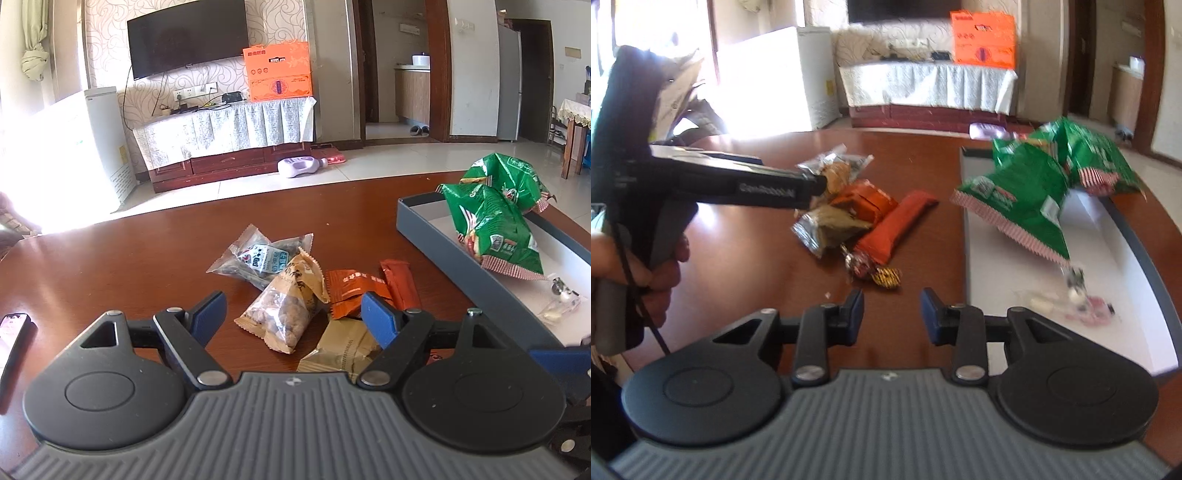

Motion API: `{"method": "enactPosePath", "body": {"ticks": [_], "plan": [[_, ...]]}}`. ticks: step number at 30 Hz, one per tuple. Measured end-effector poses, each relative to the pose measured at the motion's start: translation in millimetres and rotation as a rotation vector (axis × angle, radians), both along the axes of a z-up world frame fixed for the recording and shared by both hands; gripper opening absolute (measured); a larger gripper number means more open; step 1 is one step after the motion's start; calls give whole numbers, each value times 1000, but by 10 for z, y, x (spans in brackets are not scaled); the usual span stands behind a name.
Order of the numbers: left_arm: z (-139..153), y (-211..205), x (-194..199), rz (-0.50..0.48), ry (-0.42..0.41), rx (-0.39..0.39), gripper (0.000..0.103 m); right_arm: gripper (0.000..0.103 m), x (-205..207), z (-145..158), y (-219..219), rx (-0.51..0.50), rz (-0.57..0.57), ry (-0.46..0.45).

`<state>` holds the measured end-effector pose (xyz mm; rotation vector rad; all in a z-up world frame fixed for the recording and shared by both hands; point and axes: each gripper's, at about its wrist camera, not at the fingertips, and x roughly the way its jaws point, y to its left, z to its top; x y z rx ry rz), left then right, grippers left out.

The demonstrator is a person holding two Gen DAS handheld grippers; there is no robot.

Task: Organize snacks
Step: 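Move the right gripper to the foil-wrapped chocolate while the left gripper approaches the tan pastry packet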

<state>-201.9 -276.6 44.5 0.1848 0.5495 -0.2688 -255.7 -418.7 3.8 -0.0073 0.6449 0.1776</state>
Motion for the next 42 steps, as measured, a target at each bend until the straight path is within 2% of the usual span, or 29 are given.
{"method": "enactPosePath", "body": {"ticks": [3,9,17,20,21,29,34,39,42], "plan": [[-6,23,9,11,8,0,84,37,90,21,162,-62,39,-39],[-7,150,72,44,16,-3,84,37,361,-52,394,-173,90,-13],[-4,267,92,61,26,-7,84,35,576,-176,527,-198,102,38],[9,282,85,63,22,-5,84,30,605,-158,487,-149,98,55],[13,286,89,64,22,-6,84,24,598,-161,476,-147,90,56],[1,261,55,41,33,-15,84,23,395,-134,417,-110,74,96],[-118,59,34,-27,72,-9,84,24,220,-121,393,-99,55,130],[-237,-118,81,-52,81,-2,84,24,173,-131,349,-73,43,136],[-284,-163,131,-67,118,-17,84,24,178,-136,323,-66,50,136]]}}
